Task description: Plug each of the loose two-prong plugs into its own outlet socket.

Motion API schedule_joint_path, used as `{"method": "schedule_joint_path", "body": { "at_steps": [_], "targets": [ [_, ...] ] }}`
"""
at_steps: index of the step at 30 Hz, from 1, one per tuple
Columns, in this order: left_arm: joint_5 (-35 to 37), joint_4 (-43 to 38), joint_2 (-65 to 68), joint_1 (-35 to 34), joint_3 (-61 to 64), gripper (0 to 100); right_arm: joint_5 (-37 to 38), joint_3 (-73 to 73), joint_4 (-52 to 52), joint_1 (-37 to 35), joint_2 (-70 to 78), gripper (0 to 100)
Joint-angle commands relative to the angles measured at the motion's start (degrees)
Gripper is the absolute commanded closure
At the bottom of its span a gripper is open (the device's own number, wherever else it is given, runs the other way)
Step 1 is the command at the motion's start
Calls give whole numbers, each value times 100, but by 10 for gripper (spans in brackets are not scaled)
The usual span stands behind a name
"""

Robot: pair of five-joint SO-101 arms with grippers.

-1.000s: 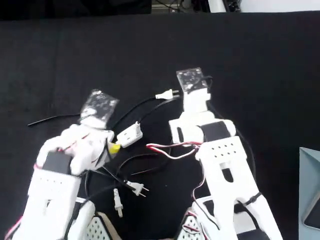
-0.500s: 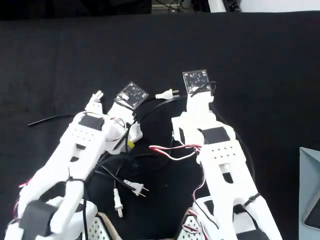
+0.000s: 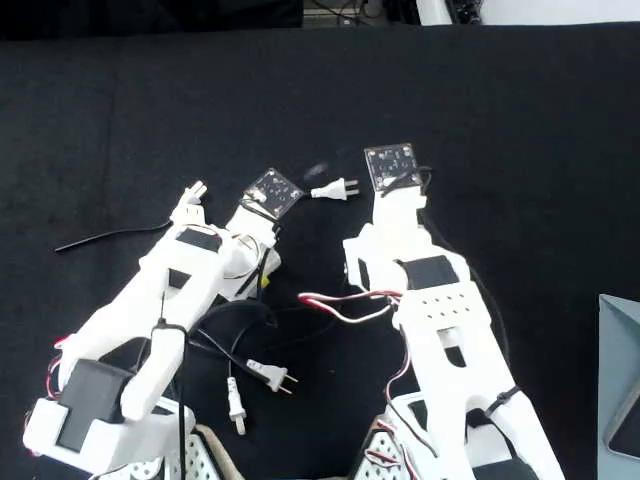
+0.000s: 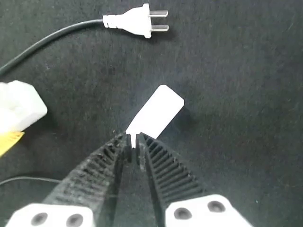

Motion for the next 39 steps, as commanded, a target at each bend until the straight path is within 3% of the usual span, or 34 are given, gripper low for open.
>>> {"method": "schedule_joint_path", "body": {
  "at_steps": [1,5,10,16,24,33,39],
  "targets": [
    [-26,-53,0,251,-268,881,-26,-48,-114,88,-119,973],
    [-18,-35,-9,479,-409,977,-26,-48,-114,97,-119,973],
    [26,343,-9,277,-1068,972,-26,-48,-114,97,-119,973],
    [598,369,44,-268,-2132,971,-26,-48,-114,97,-119,973],
    [598,360,70,-716,-3635,971,-26,-40,-105,97,-119,973],
    [598,343,88,-1015,-4462,971,-26,31,-123,79,-119,973],
    [554,343,1020,-1226,-5429,971,-26,31,-123,70,-119,973]
  ]
}}
